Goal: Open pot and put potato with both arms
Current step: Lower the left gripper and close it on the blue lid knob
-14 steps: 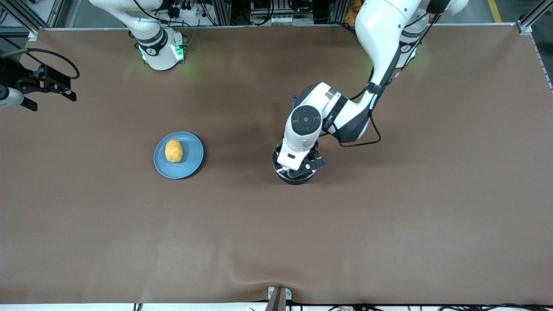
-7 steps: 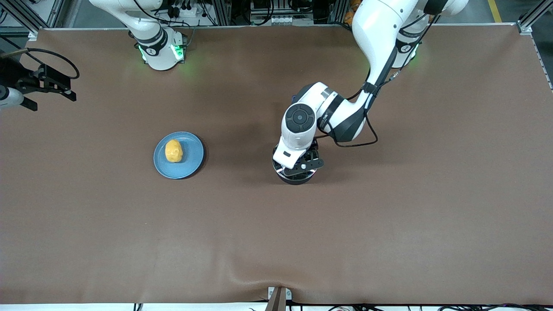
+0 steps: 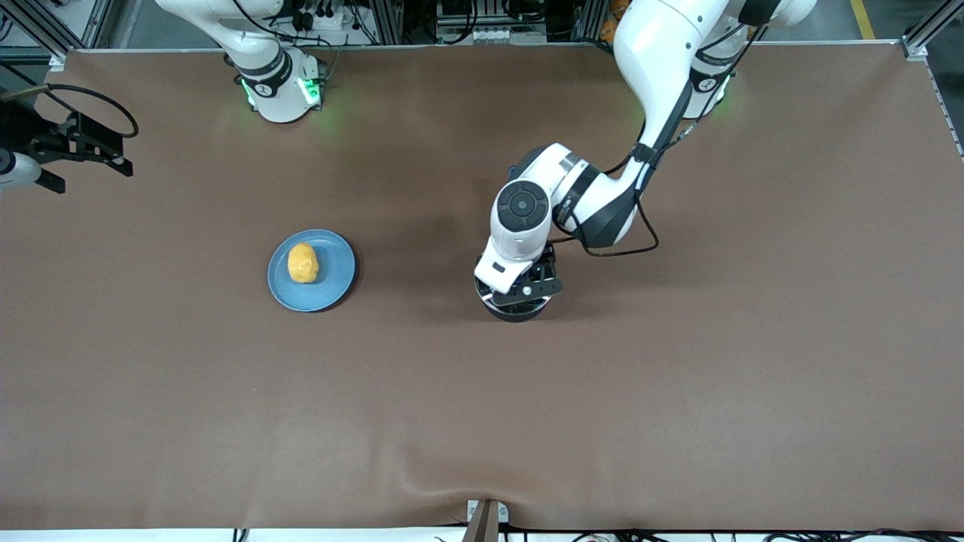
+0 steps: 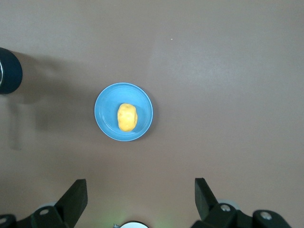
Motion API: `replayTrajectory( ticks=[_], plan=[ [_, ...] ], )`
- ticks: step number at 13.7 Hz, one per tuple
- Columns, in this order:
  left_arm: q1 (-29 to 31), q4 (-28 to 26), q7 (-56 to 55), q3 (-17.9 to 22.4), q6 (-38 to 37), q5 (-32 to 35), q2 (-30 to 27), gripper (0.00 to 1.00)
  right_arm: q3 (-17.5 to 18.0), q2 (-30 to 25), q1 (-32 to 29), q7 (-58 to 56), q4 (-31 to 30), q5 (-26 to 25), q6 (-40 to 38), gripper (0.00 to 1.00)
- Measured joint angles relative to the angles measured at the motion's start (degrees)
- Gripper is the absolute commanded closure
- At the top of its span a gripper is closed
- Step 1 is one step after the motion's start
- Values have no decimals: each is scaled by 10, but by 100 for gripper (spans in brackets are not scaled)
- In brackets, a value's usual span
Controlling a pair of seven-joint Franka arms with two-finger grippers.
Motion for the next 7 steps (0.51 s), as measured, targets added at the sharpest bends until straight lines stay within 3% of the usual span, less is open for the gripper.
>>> replayTrajectory(
  ticks=[3, 7],
  plan=[
    [-1, 0, 1, 0, -18, 0, 0, 4, 0, 0, 0, 0, 0, 0, 0, 0],
    [-1, 0, 2, 0, -23, 0, 0, 33, 0, 0, 0, 0, 0, 0, 0, 0]
  ],
)
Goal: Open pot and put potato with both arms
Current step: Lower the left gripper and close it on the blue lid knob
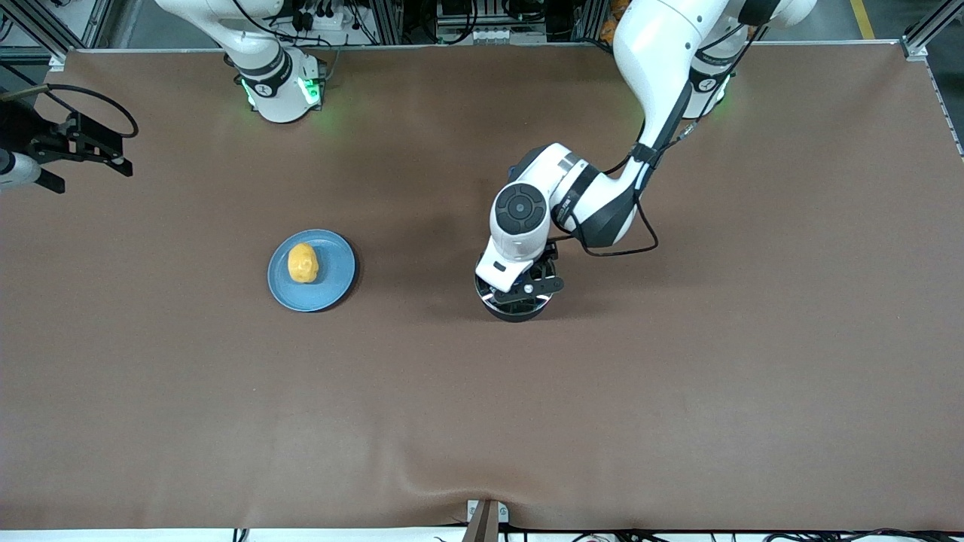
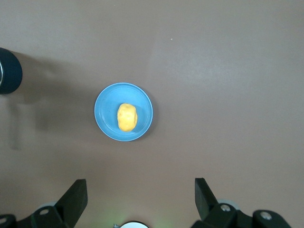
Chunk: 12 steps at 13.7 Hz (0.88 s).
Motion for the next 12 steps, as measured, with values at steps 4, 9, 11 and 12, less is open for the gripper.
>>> replayTrajectory(
  ticks=[4, 9, 11, 12],
  plan=[
    [0, 1, 0, 0, 0, 0, 0, 67, 0, 0, 0, 0, 0, 0, 0, 0],
    [3, 6, 0, 3, 0, 0, -2, 76, -1, 0, 0, 0, 0, 0, 0, 0],
    [7, 10, 0, 4, -11, 0, -15, 76, -1, 0, 0, 0, 0, 0, 0, 0],
    [12, 11, 0, 5, -27, 0, -27, 76, -2, 0, 0, 0, 0, 0, 0, 0]
  ],
)
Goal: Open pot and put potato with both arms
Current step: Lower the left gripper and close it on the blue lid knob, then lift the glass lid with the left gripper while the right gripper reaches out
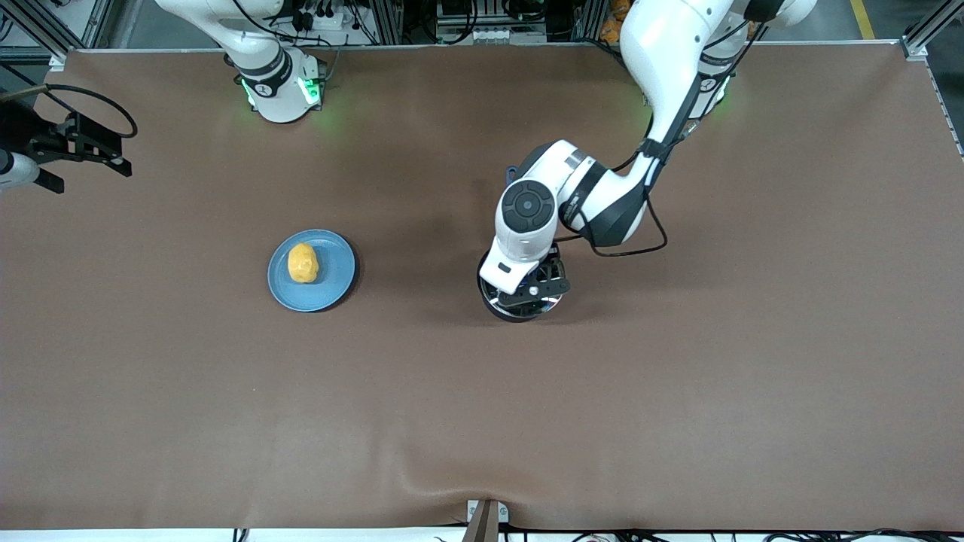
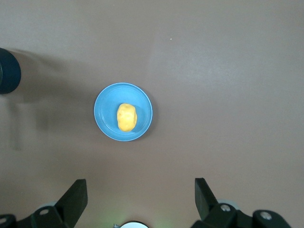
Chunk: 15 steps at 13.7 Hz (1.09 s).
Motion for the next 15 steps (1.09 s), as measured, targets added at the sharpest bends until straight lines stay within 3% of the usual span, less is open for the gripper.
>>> replayTrajectory(
  ticks=[4, 11, 15],
  plan=[
    [48, -8, 19, 3, -59, 1, -82, 76, -3, 13, -1, 0, -1, 0, 0, 0],
    [214, -144, 213, 4, -118, 2, -296, 76, -4, 104, -2, 0, -4, 0, 25, 0],
    [285, -166, 300, 4, -130, 2, -314, 76, 1, 134, 0, -2, -12, 0, 68, 0]
  ],
)
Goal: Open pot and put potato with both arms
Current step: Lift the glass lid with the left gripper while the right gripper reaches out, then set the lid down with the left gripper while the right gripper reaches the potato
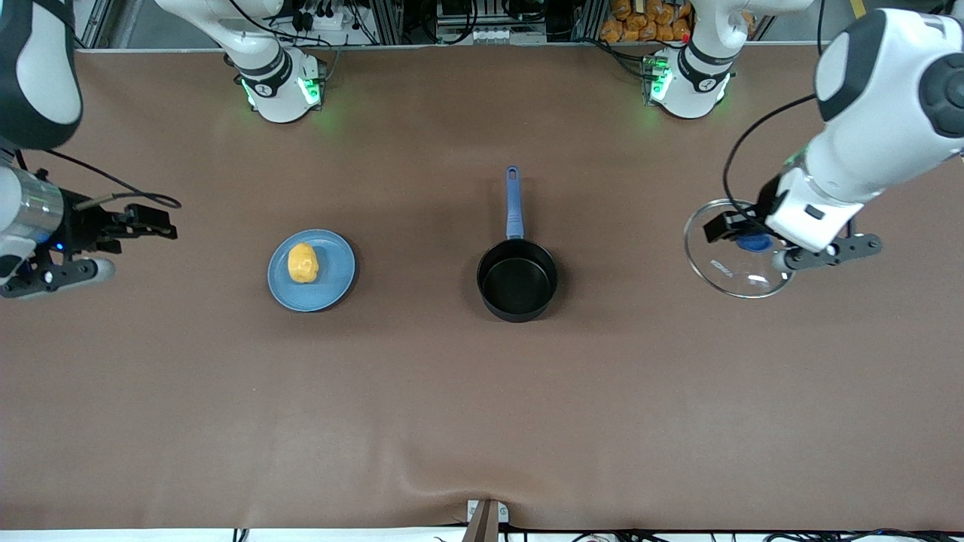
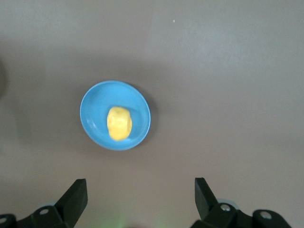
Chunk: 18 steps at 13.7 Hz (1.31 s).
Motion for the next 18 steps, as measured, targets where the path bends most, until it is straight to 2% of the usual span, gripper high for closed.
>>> replayTrajectory(
  ticks=[3, 5, 8, 10, 15, 18],
  plan=[
    [17, -6, 24, -1, 5, 0, 10, 76, 1, 15, 0, 0, -23, 4, 19, 0],
    [36, -8, 41, -3, 16, 0, 13, 76, 2, 18, 0, 0, -49, 26, 39, 0],
    [85, -25, 109, -4, 40, 0, 13, 76, 5, 13, 7, 27, -130, 55, 128, 0],
    [93, -73, 122, -5, 107, 0, 15, 76, 6, 10, 20, 67, -176, 66, 173, 0],
    [92, -242, 125, -14, 330, 0, 29, 77, 8, -6, 76, 107, -302, 67, 335, 0],
    [92, -277, 132, -24, 395, 0, 74, 77, 8, -5, 88, 107, -349, 67, 386, 0]
  ],
)
